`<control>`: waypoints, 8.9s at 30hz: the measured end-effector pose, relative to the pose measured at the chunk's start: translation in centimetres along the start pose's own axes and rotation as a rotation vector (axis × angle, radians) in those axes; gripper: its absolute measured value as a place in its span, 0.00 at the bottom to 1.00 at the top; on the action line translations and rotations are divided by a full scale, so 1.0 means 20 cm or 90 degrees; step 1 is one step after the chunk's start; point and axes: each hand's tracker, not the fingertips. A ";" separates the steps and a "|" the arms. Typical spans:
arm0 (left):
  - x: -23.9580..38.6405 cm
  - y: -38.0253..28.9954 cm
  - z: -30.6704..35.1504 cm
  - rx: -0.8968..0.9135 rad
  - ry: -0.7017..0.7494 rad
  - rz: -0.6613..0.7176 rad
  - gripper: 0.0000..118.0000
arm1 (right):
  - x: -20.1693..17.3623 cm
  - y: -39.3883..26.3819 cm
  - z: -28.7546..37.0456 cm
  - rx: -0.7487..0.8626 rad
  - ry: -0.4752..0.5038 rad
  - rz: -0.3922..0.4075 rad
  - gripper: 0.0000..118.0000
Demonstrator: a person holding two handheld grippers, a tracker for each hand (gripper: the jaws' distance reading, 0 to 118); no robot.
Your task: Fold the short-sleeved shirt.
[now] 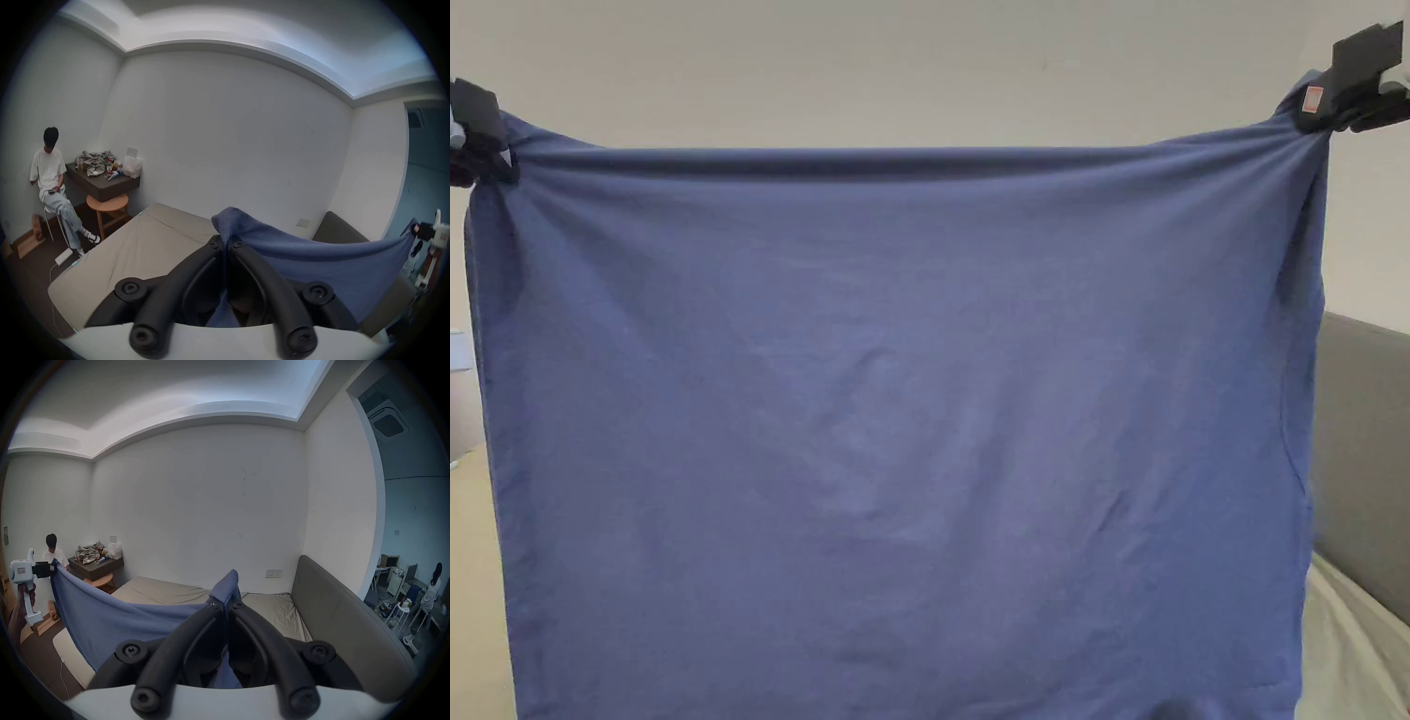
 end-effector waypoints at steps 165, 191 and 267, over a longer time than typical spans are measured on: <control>-0.74 -2.70 -0.47 -0.436 0.078 0.102 0.04 | 0.11 -3.20 -0.69 -0.459 -0.031 -0.378 0.18; -0.60 -3.03 -0.36 -0.614 0.103 -0.140 0.92 | -0.05 -2.87 0.05 -0.327 -0.074 -0.165 0.54; -0.57 -2.82 -0.85 -0.499 0.106 -0.110 0.81 | -0.05 -2.64 -0.03 -0.326 -0.040 -0.086 0.64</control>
